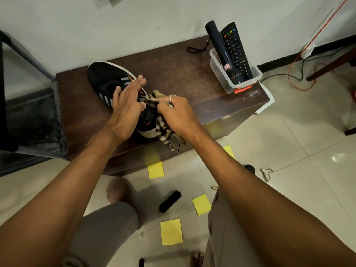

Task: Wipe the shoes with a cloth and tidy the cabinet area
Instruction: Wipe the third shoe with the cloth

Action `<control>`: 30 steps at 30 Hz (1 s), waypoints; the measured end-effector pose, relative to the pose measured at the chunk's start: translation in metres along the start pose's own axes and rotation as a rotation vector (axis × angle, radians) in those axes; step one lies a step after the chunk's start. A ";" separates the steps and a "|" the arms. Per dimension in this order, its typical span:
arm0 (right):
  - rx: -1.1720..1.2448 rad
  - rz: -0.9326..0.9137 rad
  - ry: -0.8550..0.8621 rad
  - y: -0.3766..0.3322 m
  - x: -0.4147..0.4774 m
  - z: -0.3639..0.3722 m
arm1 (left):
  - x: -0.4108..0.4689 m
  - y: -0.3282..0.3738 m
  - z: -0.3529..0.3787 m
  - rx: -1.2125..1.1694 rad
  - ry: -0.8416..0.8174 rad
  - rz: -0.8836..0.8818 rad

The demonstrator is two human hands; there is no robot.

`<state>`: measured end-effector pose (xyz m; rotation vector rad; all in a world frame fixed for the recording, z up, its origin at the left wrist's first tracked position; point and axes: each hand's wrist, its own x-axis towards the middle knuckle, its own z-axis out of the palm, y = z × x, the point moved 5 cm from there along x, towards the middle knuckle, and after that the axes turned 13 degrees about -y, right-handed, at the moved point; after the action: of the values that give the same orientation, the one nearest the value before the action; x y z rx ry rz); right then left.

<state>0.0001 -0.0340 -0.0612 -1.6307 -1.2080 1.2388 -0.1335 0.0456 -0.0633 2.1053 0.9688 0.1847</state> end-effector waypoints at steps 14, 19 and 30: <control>-0.165 -0.011 -0.039 -0.011 0.006 -0.005 | -0.001 0.016 0.002 0.038 -0.026 -0.049; -0.077 0.089 -0.083 -0.007 -0.028 -0.007 | 0.010 -0.001 0.009 0.192 -0.050 0.036; 0.239 0.101 0.108 0.019 -0.090 -0.006 | -0.032 0.036 -0.003 0.172 0.359 0.140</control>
<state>0.0024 -0.1253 -0.0537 -1.5740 -0.8844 1.2861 -0.1368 0.0112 -0.0293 2.3492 1.0736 0.5860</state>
